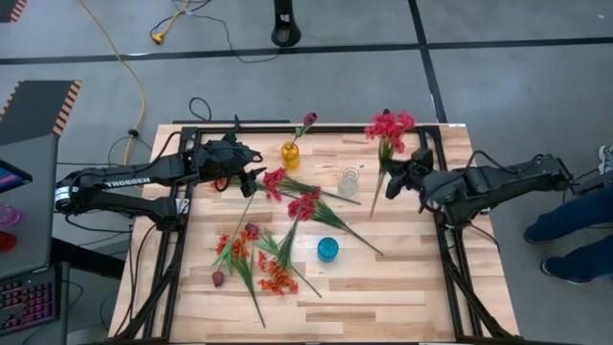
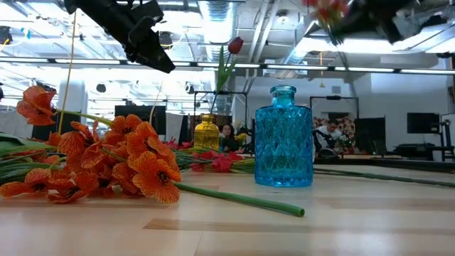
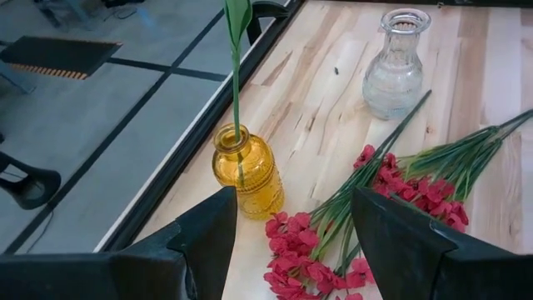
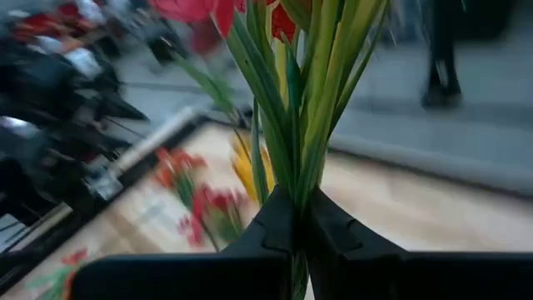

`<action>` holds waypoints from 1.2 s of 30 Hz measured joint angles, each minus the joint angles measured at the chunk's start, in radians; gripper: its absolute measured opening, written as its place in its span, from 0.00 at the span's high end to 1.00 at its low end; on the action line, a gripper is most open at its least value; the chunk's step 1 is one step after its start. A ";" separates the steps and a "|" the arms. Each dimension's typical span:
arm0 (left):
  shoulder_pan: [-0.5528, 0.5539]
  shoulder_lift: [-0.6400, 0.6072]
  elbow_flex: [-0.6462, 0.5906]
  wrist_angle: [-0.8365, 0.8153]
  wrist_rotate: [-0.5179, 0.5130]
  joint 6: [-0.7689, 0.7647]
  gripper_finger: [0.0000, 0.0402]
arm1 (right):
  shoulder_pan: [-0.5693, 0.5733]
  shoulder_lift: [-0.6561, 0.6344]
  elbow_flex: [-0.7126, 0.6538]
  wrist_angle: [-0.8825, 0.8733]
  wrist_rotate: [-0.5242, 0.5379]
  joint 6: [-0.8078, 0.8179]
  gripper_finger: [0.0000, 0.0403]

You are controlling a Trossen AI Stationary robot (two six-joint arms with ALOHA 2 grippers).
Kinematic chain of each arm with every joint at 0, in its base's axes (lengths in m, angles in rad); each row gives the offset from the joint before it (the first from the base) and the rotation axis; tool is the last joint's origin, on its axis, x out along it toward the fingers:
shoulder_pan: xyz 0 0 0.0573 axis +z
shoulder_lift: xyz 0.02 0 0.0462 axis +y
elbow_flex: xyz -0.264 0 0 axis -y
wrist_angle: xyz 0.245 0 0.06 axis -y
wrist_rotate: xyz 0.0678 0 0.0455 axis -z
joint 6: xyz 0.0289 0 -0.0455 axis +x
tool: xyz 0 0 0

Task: Sort flowers into vase by color
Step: Put the bottom right red flowers into the transparent vase

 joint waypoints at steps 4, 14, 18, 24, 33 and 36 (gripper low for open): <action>0.000 0.000 0.000 0.000 0.000 -0.005 0.44 | -0.031 0.018 0.000 0.271 -0.008 -0.327 0.90; 0.000 0.000 0.000 0.002 0.000 -0.005 0.44 | -0.166 0.107 0.000 0.532 -0.145 -0.627 0.90; 0.000 0.000 0.000 0.002 0.000 -0.005 0.44 | -0.223 0.152 0.000 0.575 -0.216 -0.676 0.90; 0.000 0.000 0.000 0.002 0.000 -0.005 0.44 | -0.271 0.193 0.000 0.580 -0.222 -0.677 0.90; 0.000 0.000 0.000 0.002 0.000 -0.022 0.44 | -0.282 0.247 0.000 0.578 -0.251 -0.677 0.90; 0.000 0.000 0.000 0.002 0.000 -0.024 0.44 | -0.282 0.278 0.000 0.577 -0.249 -0.677 0.90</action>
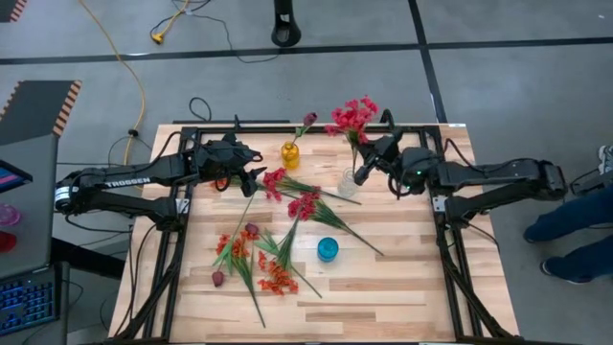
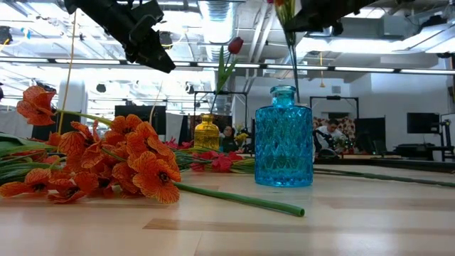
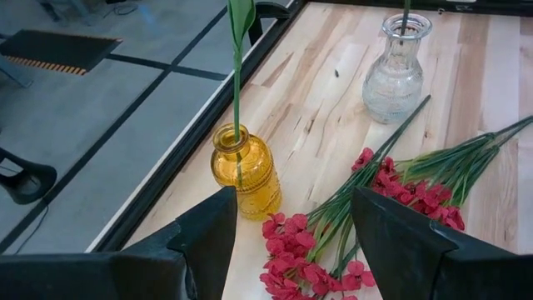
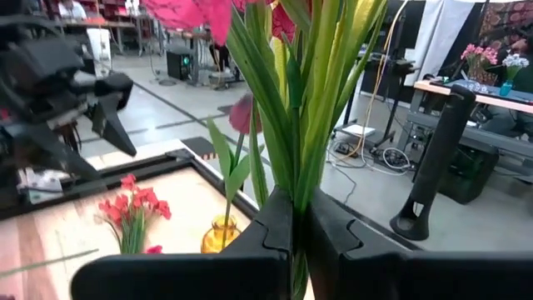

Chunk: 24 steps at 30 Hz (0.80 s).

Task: Sort flowers into vase by color
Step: Put the bottom right red flowers into the transparent vase

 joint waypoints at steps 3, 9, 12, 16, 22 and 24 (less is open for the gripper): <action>0.000 0.000 0.000 0.000 0.000 0.000 0.44 | 0.000 0.025 0.000 0.001 0.006 0.000 0.89; 0.000 0.000 0.000 0.000 0.000 0.000 0.44 | 0.000 0.034 0.000 0.003 0.009 0.000 0.86; 0.000 0.000 0.000 0.000 0.000 0.000 0.44 | 0.000 0.025 0.000 0.001 0.009 0.000 0.86; 0.000 0.000 0.000 0.000 0.000 0.000 0.44 | 0.000 0.023 0.000 0.001 0.010 0.000 0.86; 0.000 0.000 0.000 0.000 0.000 0.000 0.44 | 0.000 0.028 0.000 -0.007 0.010 0.000 0.86; 0.000 0.000 0.000 0.000 0.000 0.000 0.44 | 0.000 0.028 0.000 -0.007 0.010 0.000 0.86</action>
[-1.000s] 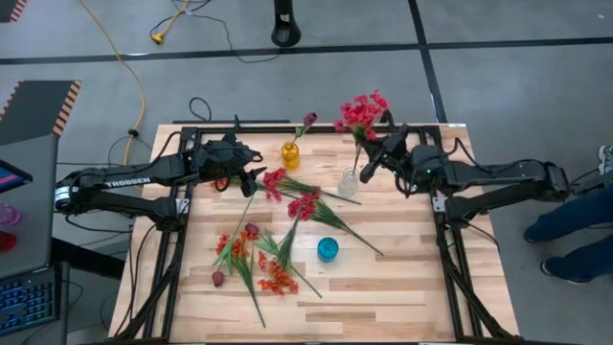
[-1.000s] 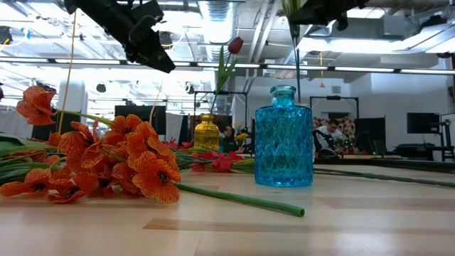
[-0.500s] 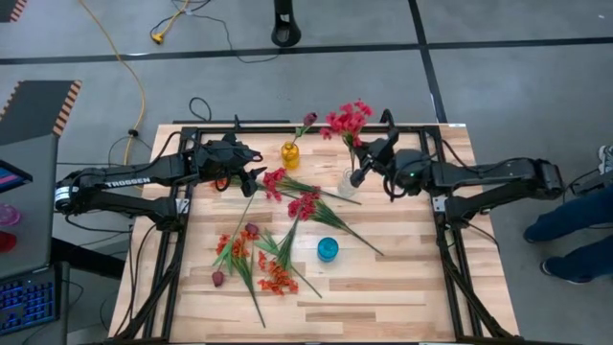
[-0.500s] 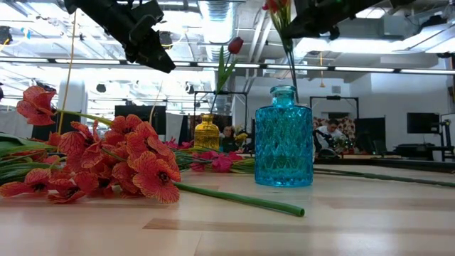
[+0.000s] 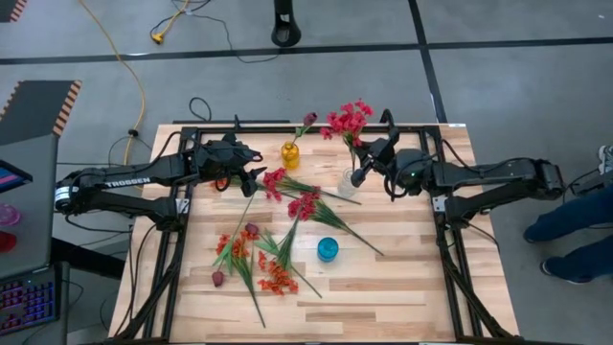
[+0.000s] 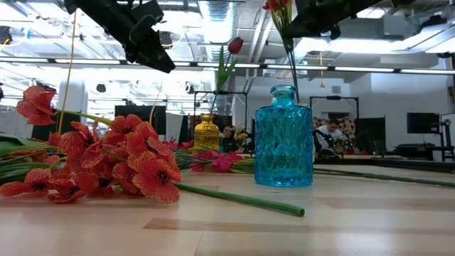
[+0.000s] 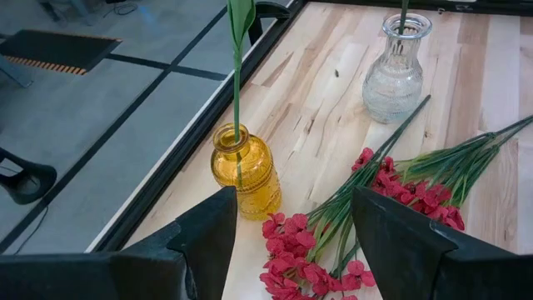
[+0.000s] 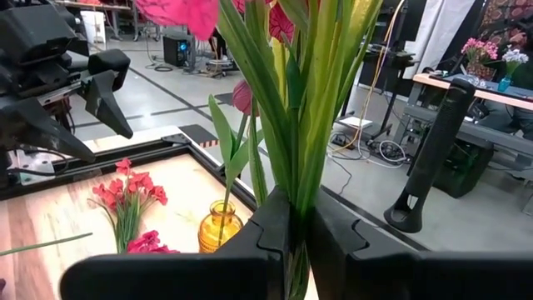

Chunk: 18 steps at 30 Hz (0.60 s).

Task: Sort flowers into vase by color
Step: Put the bottom right red flowers into the transparent vase

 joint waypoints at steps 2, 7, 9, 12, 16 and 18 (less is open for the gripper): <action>0.000 0.000 0.000 0.000 0.000 0.000 0.44 | 0.000 0.000 0.000 -0.001 0.000 0.000 0.86; 0.000 0.000 0.000 0.000 0.000 0.000 0.44 | 0.000 0.000 0.000 -0.001 0.000 0.000 0.83; 0.000 0.000 0.000 0.000 0.000 0.000 0.44 | 0.000 0.000 0.000 -0.001 0.001 0.000 0.81; 0.000 0.000 0.000 0.000 0.000 0.000 0.44 | 0.000 0.000 0.000 -0.008 0.001 0.000 0.75; 0.000 0.000 0.000 0.000 0.000 0.000 0.44 | 0.000 0.000 0.000 -0.044 0.002 0.002 0.63; 0.000 0.000 0.000 0.000 0.000 0.000 0.44 | 0.000 -0.001 0.000 -0.069 0.002 0.023 0.57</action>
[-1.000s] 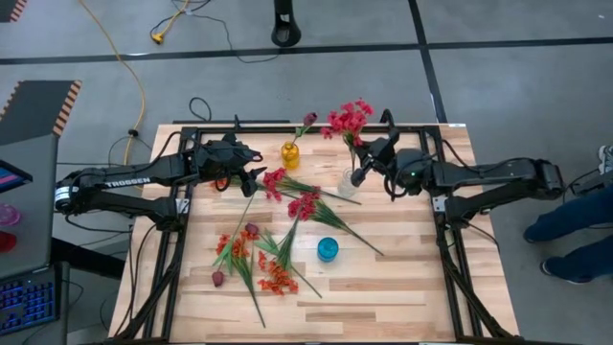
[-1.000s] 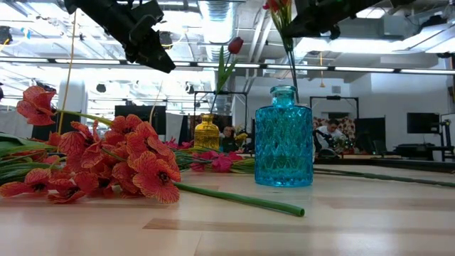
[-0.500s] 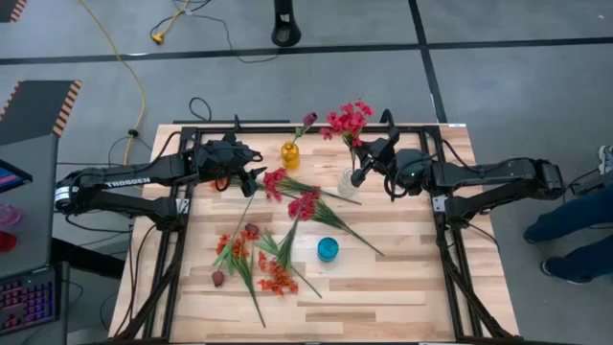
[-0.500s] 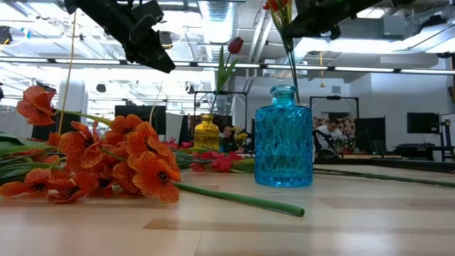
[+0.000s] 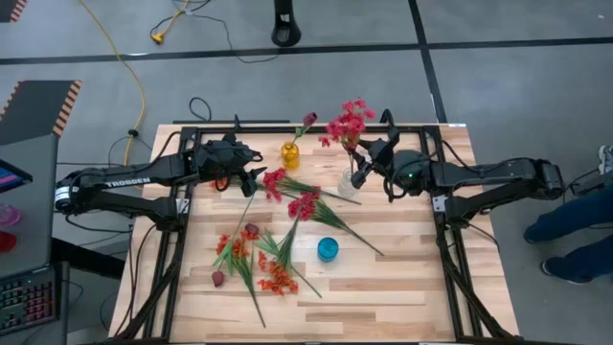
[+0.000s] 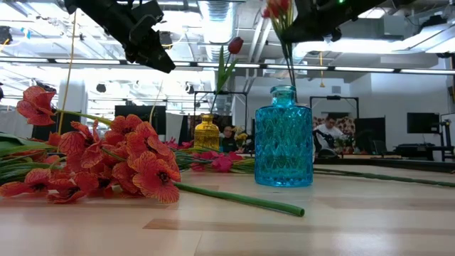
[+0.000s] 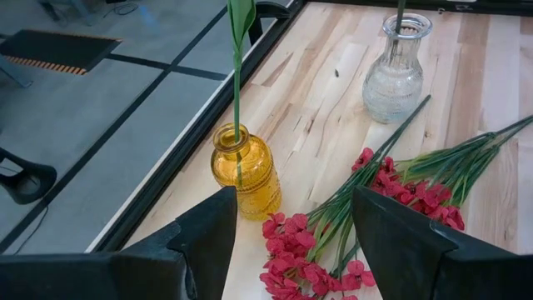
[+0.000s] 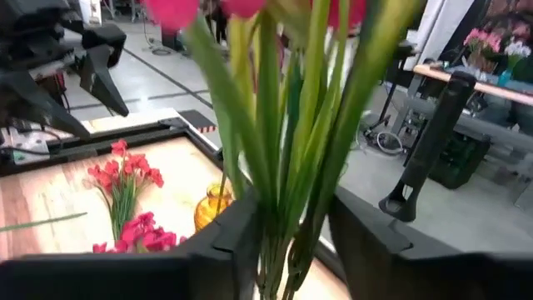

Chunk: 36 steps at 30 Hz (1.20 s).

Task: Sort flowers into vase by color
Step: Put the bottom right red flowers into the transparent vase, then put the bottom right orange flowers into the blue vase

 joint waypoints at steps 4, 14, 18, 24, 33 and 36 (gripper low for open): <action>0.000 0.000 0.000 0.000 0.000 0.000 0.44 | 0.000 -0.001 0.000 -0.039 0.001 0.069 0.45; 0.000 0.000 0.000 -0.011 0.000 -0.006 0.44 | 0.003 -0.002 0.000 -0.184 0.001 0.105 0.38; 0.000 0.000 0.000 -0.034 0.000 -0.021 0.44 | 0.003 -0.002 0.020 -0.269 0.000 0.151 0.38; 0.000 0.000 0.000 -0.077 0.000 -0.060 0.44 | 0.004 -0.002 0.091 -0.468 -0.006 0.231 0.38; -0.039 0.000 0.000 -0.221 0.014 -0.155 0.44 | 0.047 -0.002 0.149 -0.630 -0.010 0.250 0.38; -0.071 0.000 0.000 -0.267 0.046 -0.199 0.44 | 0.074 -0.002 0.154 -0.639 -0.011 0.250 0.38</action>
